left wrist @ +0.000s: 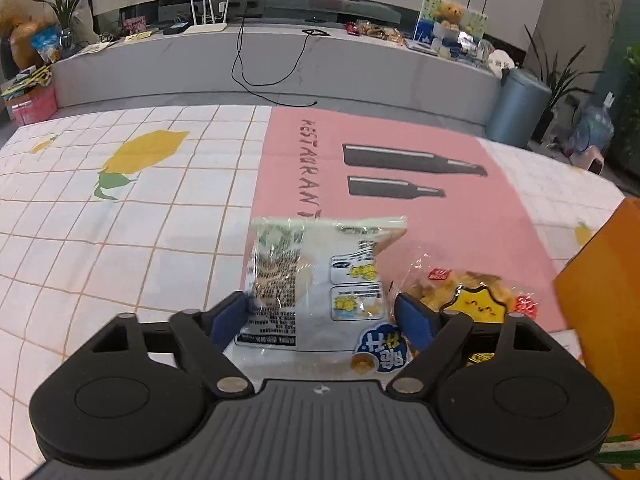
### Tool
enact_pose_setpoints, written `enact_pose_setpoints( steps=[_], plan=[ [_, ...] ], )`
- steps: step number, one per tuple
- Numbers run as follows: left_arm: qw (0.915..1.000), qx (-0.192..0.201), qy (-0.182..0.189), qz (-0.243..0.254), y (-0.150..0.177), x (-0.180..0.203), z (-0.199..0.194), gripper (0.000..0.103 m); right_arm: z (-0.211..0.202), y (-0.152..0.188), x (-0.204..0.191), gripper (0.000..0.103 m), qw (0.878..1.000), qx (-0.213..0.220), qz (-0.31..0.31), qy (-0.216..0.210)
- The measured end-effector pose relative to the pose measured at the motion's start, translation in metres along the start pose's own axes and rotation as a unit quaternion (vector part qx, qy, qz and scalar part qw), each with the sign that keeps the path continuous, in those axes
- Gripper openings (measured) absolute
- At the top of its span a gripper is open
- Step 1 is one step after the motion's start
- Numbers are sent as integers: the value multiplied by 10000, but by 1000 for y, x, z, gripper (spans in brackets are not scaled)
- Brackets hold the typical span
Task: Organize snacks
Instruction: 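Grasp the white noodle-snack pack with the left tool while right holds the sausage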
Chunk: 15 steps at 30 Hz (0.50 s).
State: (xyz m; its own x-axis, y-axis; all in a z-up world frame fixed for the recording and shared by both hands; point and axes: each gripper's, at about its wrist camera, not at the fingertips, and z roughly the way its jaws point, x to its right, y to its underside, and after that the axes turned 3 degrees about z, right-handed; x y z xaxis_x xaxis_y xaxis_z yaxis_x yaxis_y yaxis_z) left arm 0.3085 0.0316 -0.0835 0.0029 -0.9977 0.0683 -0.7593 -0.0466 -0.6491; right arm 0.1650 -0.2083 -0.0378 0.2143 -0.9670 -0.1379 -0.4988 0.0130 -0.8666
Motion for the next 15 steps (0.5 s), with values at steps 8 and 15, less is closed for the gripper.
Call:
enact_pose_setpoints(
  steps=[8,15],
  plan=[
    [9988,29,206,-452,1,-13,6,87,1,3,-3,21,9999,1,-97,-27],
    [9981,-24,225,-567,5,-19,-3,66,-2,2,-1,21,9998,64,-143,-79]
  ],
)
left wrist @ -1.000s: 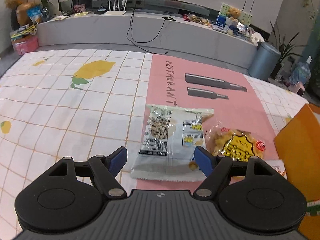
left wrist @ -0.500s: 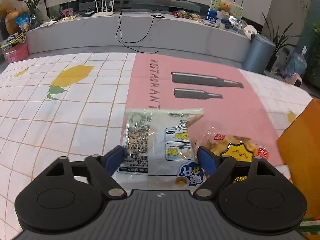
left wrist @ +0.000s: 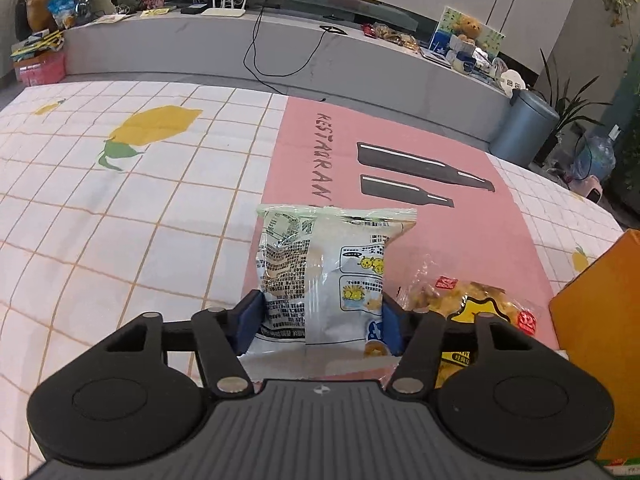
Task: Organize snacks
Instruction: 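Grasp the white noodle-snack pack with the left tool while right holds the sausage, then carry the sausage into the box and open the right tool while left lifts the white pack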
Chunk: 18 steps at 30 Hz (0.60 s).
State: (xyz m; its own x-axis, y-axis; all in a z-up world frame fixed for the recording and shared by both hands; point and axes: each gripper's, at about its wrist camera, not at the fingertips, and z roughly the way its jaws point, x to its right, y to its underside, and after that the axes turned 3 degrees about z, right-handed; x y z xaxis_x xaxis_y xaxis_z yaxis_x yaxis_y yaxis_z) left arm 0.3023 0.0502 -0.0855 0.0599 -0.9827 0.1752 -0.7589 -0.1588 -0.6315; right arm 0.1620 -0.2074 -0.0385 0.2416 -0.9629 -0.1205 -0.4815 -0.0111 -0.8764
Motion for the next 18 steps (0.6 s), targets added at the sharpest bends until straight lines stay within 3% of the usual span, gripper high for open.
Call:
enact_pose_setpoints(
  steps=[9,18],
  plan=[
    [9996,-39,165,-233,20,-15,-36,61,-12,-9,0,21,9996,231,39,-133],
    [9977,341,495,-328,40,-13,-91,60,-35,-21,3,21,9981,570,83,-231]
  ],
)
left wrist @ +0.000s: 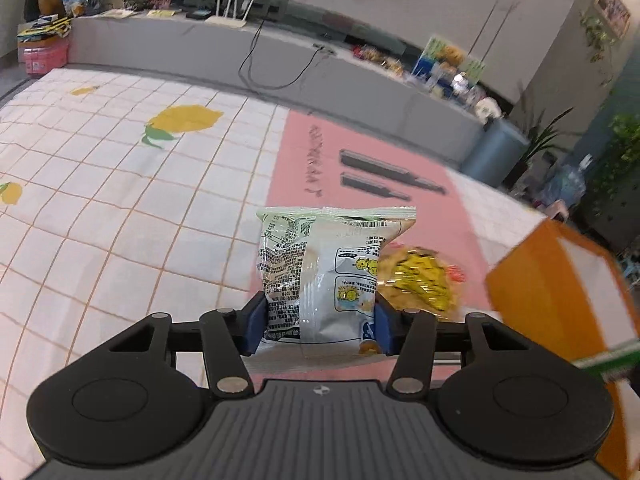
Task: Organize snacks
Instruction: 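Carry the sausage into the box and open the right tool while left lifts the white pack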
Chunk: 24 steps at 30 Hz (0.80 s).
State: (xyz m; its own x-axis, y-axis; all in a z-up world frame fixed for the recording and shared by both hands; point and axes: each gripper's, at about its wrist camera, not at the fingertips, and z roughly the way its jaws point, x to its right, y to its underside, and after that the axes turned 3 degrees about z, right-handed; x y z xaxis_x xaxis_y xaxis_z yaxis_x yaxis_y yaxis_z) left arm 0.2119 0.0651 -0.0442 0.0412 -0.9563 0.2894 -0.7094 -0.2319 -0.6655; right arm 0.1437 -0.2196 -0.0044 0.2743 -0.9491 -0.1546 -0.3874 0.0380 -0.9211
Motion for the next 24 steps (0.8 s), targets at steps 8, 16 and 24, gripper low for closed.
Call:
enact_pose_setpoints(
  steps=[8,16,24],
  plan=[
    [9975,281,600,230,11,34,-38,60,-26,-19,28,21,9994,290,70,150],
    [9896,341,1292,535,9,79,-52,59,-47,-38,91,21,9947,447,626,690],
    [9840,325,1650,595,7,118,-46,59,-26,-41,137,21,9884,-86,1214,903]
  ],
)
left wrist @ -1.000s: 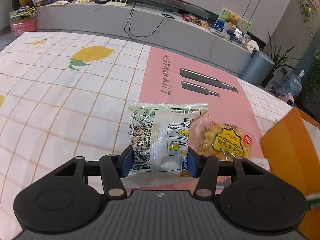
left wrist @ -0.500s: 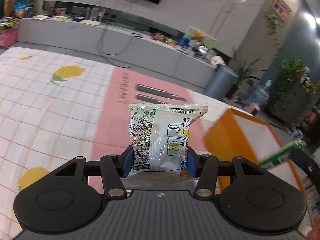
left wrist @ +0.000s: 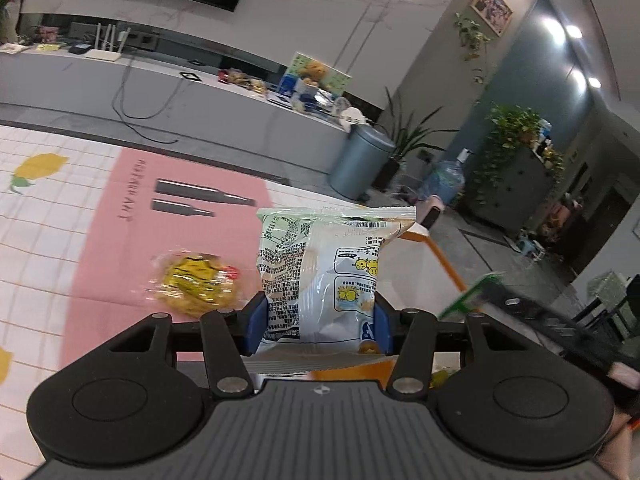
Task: Organize snacks
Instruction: 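Carry the sausage into the box and open the right tool while left lifts the white pack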
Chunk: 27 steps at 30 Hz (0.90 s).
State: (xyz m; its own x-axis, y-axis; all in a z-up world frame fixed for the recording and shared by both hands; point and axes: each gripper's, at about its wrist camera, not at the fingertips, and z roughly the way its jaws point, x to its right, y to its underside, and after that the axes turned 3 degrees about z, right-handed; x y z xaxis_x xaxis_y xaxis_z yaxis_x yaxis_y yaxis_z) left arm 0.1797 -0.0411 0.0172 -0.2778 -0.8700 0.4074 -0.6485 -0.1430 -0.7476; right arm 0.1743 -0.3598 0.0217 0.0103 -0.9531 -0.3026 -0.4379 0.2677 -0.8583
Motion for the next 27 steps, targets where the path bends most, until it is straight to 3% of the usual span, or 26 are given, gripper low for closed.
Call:
enact_pose_setpoints(
  steps=[5,11,15,16,18,19,20,24,27],
  plan=[
    [9998,-28,216,-35,3,18,13,59,28,0,6,21,9978,-327,-257,526],
    [9994,-189,275,131,5,34,25,59,50,14,14,21,9834,-909,-617,1443],
    [9986,-201,405,268,7,43,26,59,53,18,21,22,9770,-977,-731,1749],
    [9985,-193,397,320,11,46,23,59,53,18,20,22,9762,-940,-763,1798],
    [9983,-196,355,411,12,50,22,59,47,16,16,36,9758,-697,-875,1879],
    [9983,-203,344,418,13,52,21,59,41,14,11,53,9760,-527,-919,1900],
    [9983,-222,339,418,13,53,21,59,31,13,7,62,9774,-338,-950,1859],
    [9980,-241,310,500,13,62,25,59,-3,5,4,71,9846,147,-864,1511],
    [9973,-241,194,664,13,74,36,59,-25,3,12,71,9838,409,-715,1592]
  ],
)
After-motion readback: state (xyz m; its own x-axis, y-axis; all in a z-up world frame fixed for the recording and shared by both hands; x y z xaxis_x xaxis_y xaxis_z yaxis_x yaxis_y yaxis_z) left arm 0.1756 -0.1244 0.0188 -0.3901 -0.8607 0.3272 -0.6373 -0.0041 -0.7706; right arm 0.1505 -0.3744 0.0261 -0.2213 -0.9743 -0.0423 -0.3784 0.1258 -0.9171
